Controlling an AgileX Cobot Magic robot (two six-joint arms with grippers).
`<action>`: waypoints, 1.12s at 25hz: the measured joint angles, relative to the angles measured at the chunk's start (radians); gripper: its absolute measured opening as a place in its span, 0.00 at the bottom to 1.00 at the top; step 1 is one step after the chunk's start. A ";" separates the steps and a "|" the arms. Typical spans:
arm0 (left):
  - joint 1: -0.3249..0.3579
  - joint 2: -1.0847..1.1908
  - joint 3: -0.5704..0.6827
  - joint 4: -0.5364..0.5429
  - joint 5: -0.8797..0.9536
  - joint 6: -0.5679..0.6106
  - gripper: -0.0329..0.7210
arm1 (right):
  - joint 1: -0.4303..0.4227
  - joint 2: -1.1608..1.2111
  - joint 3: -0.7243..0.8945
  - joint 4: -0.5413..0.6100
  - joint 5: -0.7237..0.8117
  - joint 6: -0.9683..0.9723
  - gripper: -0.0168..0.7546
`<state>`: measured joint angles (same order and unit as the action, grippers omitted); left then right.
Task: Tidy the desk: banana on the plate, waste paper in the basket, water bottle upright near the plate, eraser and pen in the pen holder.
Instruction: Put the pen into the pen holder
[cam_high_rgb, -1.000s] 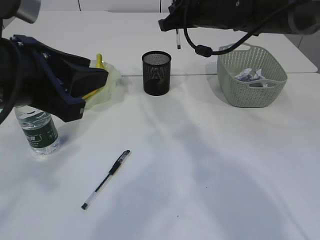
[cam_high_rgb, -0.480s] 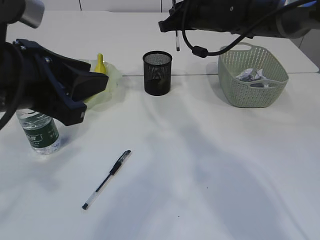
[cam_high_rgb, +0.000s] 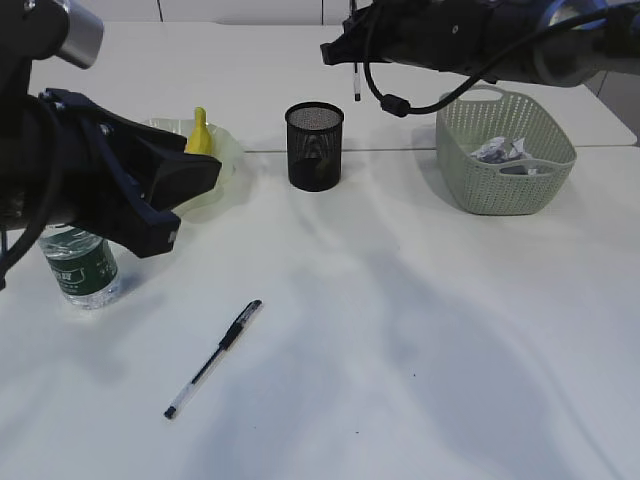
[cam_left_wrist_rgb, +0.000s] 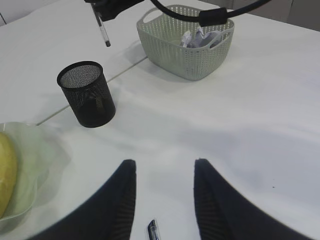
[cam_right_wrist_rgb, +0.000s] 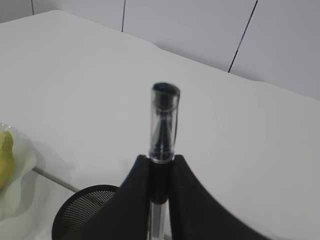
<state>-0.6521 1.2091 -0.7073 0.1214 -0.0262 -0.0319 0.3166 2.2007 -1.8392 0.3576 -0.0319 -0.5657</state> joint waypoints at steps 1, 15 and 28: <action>0.000 0.000 0.000 0.000 0.000 0.000 0.41 | 0.000 0.014 -0.015 0.000 0.000 0.006 0.09; 0.000 0.000 0.000 0.000 0.000 0.000 0.41 | 0.030 0.111 -0.116 -0.017 0.000 0.088 0.09; 0.000 0.002 0.000 0.002 0.000 0.000 0.41 | 0.036 0.169 -0.128 -0.026 -0.034 0.130 0.09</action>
<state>-0.6521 1.2114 -0.7073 0.1230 -0.0262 -0.0319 0.3530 2.3695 -1.9669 0.3314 -0.0660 -0.4358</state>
